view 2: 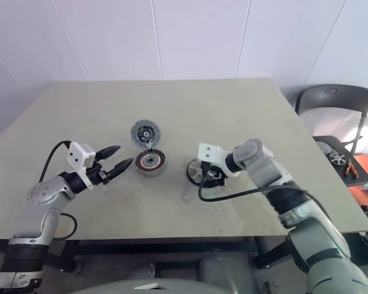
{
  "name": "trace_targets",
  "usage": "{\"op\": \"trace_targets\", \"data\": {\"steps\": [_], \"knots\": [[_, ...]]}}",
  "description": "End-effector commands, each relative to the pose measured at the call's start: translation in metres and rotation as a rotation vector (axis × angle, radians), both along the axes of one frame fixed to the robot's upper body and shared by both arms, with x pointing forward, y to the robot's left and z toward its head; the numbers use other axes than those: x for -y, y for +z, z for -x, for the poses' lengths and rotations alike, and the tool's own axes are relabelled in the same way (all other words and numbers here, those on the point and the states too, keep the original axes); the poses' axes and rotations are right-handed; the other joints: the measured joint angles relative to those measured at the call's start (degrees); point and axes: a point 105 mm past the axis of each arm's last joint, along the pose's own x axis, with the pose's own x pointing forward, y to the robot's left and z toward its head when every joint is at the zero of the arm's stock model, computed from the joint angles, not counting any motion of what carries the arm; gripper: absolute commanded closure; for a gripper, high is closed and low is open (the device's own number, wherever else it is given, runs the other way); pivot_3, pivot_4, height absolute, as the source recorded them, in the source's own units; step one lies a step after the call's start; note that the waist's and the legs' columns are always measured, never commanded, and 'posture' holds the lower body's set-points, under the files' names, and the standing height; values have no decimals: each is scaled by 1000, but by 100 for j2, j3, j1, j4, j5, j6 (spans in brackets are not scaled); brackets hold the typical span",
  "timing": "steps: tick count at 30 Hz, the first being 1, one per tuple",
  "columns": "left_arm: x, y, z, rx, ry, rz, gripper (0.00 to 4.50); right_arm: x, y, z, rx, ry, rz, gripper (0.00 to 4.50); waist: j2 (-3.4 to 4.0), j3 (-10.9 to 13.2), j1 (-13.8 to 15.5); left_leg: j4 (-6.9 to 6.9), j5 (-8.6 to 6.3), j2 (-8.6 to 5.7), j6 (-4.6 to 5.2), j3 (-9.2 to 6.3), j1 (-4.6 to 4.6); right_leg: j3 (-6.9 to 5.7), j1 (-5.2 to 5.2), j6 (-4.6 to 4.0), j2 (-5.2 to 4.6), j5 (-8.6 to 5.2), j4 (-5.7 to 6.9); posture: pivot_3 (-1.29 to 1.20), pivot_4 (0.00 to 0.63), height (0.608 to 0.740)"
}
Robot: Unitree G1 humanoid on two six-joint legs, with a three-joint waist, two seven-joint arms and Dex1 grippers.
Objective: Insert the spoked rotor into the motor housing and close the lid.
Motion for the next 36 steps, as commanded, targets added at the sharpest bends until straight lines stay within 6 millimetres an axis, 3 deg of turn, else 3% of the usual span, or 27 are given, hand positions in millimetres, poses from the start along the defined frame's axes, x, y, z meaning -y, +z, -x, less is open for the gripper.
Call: {"op": "trace_targets", "data": {"steps": [1,6,11,16,21,29,36], "knots": [[-4,13,-3,55,8,-17,1243,-21,24,-3,31,40,-123,1080,1,1,-1,-3,0,0,0,0,-1,0,-2,0,0,0,1,0,0,740],[-9,16,-2,63,17,-21,1243,-38,44,-8,64,66,-211,1080,6,5,34,-10,0,0,0,-1,-9,-1,-12,2,0,1,7,0,0,740],[-22,17,4,58,21,-56,1243,-70,54,-13,99,133,-245,1080,7,5,14,-11,0,0,0,-1,-8,-1,-13,1,-1,1,4,0,0,740],[-33,19,7,62,52,-74,1243,-106,56,-21,138,208,-231,1080,9,6,14,-13,0,0,0,-3,-6,-2,-13,1,-1,1,9,0,0,740],[-28,17,14,64,58,-65,1243,-127,48,-33,200,251,-161,1080,10,6,24,-14,0,0,0,-5,-11,-5,-13,1,-4,2,8,0,0,740],[-31,15,22,63,91,-56,1243,-134,41,-44,277,304,-63,1080,11,7,10,-16,0,-1,0,-6,-5,-5,-14,0,-6,2,15,0,0,740],[-28,14,20,61,87,-53,1243,-136,42,-35,236,370,-66,1080,11,7,5,-14,0,0,0,-7,-3,-4,-13,0,-4,2,21,0,0,740]]}}
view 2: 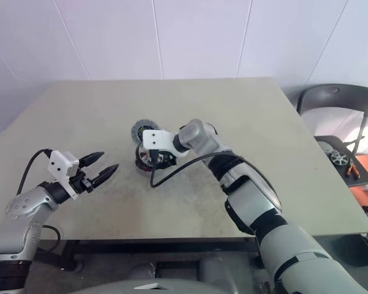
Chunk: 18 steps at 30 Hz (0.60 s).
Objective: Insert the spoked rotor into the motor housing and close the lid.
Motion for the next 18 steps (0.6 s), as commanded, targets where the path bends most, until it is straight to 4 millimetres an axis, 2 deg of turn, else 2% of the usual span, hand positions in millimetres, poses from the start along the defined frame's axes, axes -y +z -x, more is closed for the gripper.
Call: {"op": "trace_targets", "data": {"steps": [1,10,18], "knots": [[3,16,-3,62,-9,0,1243,-7,15,2,26,54,-8,1080,0,0,1,0,0,0,0,0,0,0,0,0,0,0,0,0,0,740],[4,17,-6,62,-18,-1,1243,-10,37,-2,124,103,3,1080,1,1,1,1,0,0,0,0,-1,0,-1,0,0,0,3,0,0,740],[3,17,-7,59,-24,-8,1243,-10,41,1,180,213,113,1080,1,1,0,-1,0,0,0,0,-1,0,-3,0,0,0,3,0,0,740]]}}
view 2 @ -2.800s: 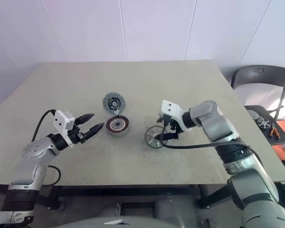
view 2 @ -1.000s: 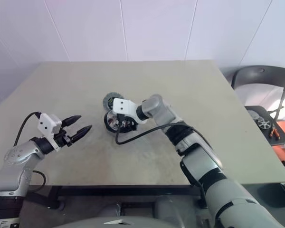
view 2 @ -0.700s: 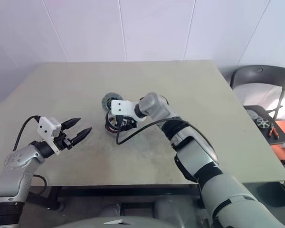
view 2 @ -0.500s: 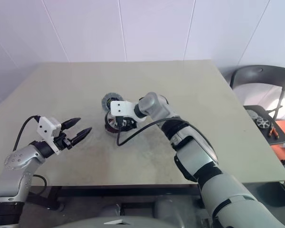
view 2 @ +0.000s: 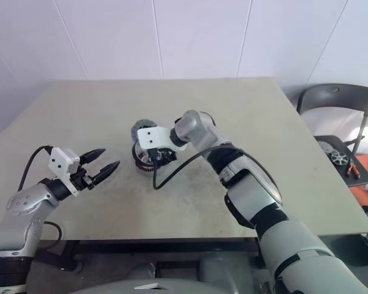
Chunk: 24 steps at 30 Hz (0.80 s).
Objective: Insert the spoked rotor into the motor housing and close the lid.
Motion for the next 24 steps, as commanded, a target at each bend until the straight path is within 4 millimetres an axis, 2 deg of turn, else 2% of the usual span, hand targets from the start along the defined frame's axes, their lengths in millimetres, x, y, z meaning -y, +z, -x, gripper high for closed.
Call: {"op": "trace_targets", "data": {"steps": [1,9,24], "knots": [[-1,10,-2,36,-6,-10,1243,-6,20,-3,97,68,37,1080,0,0,-1,0,0,0,0,0,0,0,0,0,0,0,0,0,0,740],[-1,10,1,39,0,-8,1243,-10,20,-10,189,114,124,1080,0,0,-4,-1,0,0,0,0,0,0,-2,-1,0,0,1,0,0,740],[-2,10,5,41,14,-5,1243,-8,10,-11,211,144,192,1080,2,1,-2,-1,0,0,0,-1,0,0,-1,-1,0,0,3,0,0,740]]}}
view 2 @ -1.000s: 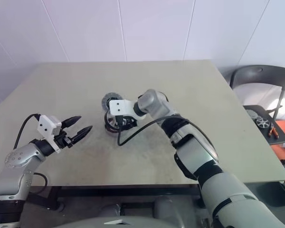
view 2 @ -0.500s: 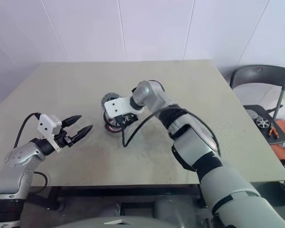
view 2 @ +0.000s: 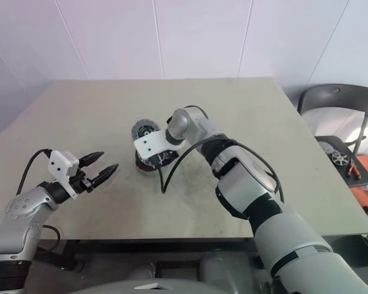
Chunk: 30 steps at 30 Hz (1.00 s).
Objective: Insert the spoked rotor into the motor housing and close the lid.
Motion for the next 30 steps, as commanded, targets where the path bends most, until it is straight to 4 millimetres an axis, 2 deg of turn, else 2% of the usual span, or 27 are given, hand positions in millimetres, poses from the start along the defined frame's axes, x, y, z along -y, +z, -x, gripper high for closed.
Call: {"op": "trace_targets", "data": {"steps": [1,8,12,19,24,28,30], "knots": [[1,15,1,58,-6,-2,1243,-7,18,-4,67,29,-9,1080,0,0,0,0,0,0,0,0,0,0,0,0,0,0,0,0,0,740],[2,16,0,58,-8,-2,1243,-8,17,-2,56,32,-13,1080,0,0,-1,0,0,0,0,-1,1,0,0,0,0,0,2,0,0,740],[2,16,0,57,-6,-1,1243,-12,18,0,36,30,-46,72,0,0,-2,0,0,0,0,-1,2,0,0,0,1,0,4,0,0,740],[2,16,1,56,-3,1,1243,-15,27,-7,52,-20,-103,30,0,0,-1,1,0,0,0,-2,2,0,-1,0,1,0,8,0,0,740],[2,16,0,55,-3,1,1243,-23,57,-4,-51,-51,-284,30,0,0,-1,1,0,0,0,-2,2,-1,0,0,1,0,8,0,0,740],[1,16,0,57,-1,2,1243,-24,69,-11,-109,-138,-449,1297,-1,-1,-2,1,0,0,0,-3,3,-2,0,0,1,0,8,0,0,740],[1,16,1,59,-1,2,1243,-21,61,-15,-167,-215,-530,1997,-2,-2,-2,1,0,0,0,-3,3,-2,1,0,1,0,8,0,0,740]]}}
